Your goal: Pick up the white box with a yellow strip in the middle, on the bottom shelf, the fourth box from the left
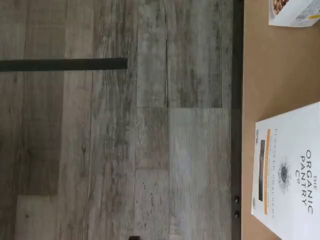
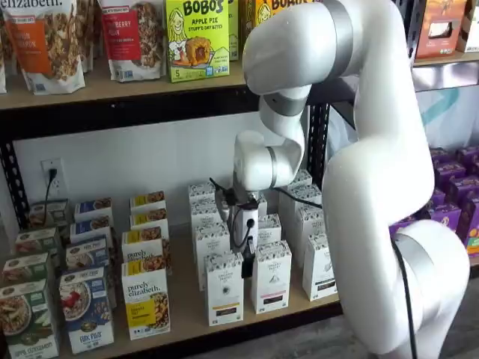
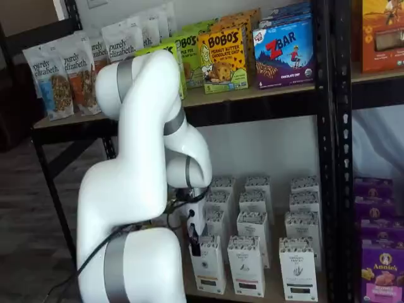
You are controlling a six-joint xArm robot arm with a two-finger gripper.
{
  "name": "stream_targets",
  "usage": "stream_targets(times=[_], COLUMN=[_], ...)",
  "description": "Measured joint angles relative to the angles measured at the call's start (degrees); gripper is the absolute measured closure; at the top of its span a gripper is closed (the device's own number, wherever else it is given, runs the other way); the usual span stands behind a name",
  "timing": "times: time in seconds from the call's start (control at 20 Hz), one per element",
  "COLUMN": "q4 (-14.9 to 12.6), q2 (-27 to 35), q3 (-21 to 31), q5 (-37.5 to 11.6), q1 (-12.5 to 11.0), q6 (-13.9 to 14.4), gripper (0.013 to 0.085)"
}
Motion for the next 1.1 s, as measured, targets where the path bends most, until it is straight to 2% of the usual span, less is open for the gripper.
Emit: stream_targets(times=[0.15, 0.8, 1.1], q4=[-0.8, -2.0, -0.6], q2=[0.5, 6.2, 9.5], q3=[-0.1, -6.9, -10.6], q5=[-2.2, -1.0, -1.9], q1=[0.2, 0.5, -0.1], q6=[0.9, 2.3, 0.5], gripper=[0.0130, 0.0130, 0.0130])
